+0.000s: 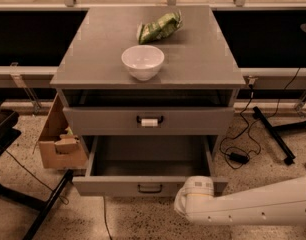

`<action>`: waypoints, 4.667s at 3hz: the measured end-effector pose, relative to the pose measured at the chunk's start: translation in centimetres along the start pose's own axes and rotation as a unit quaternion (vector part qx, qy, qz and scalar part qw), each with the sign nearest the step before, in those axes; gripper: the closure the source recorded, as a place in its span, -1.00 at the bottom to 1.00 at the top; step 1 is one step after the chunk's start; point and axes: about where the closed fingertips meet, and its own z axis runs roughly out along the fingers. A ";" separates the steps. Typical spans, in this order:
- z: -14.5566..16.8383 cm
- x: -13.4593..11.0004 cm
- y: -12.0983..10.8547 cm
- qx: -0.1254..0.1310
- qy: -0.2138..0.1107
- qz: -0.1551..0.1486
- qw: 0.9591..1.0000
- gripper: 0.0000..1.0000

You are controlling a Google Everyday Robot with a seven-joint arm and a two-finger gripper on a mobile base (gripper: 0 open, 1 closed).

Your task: Close middle drawer

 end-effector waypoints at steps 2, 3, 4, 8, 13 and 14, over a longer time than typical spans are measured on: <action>-1.1 -2.1 -10.8 0.060 -0.015 -0.041 0.997 1.00; -1.2 -2.2 -10.9 0.062 -0.015 -0.042 0.997 1.00; -1.4 -3.2 -15.0 0.080 -0.022 -0.046 0.995 1.00; -1.4 -3.2 -14.9 0.080 -0.022 -0.046 0.995 -0.30; -3.1 -2.1 -12.3 0.071 -0.003 -0.061 0.996 0.10; -6.4 -0.3 -9.1 0.065 0.014 -0.088 0.994 0.57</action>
Offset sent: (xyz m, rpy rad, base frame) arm 0.1819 -0.0537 0.0843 -0.0866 -0.2390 0.0965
